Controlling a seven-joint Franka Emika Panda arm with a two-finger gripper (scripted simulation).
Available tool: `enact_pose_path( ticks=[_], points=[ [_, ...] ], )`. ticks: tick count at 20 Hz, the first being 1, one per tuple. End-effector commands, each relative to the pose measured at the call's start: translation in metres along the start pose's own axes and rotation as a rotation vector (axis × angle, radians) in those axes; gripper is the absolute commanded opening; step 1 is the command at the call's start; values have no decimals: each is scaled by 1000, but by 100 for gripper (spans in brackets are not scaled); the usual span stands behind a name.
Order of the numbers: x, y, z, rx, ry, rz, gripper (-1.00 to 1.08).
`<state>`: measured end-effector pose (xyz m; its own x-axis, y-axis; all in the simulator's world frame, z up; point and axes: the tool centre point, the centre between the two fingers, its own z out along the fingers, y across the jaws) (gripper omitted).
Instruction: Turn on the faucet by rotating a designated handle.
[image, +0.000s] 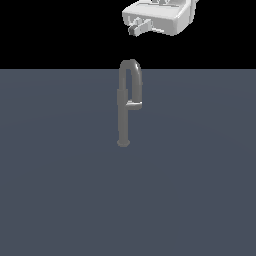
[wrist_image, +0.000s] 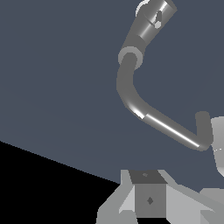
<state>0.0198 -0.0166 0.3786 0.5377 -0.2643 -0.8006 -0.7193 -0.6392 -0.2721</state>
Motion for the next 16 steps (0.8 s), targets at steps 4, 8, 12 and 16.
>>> enact_pose_path(
  ticks=[4,8,12,16],
  points=[
    [40,-4,3,88,-112,89,-100],
    [70,-5,9,157,-198,158,-100],
    [99,-5,17,223,-281,226,-100],
    [126,-3,27,288,-361,292,-100]
  ],
)
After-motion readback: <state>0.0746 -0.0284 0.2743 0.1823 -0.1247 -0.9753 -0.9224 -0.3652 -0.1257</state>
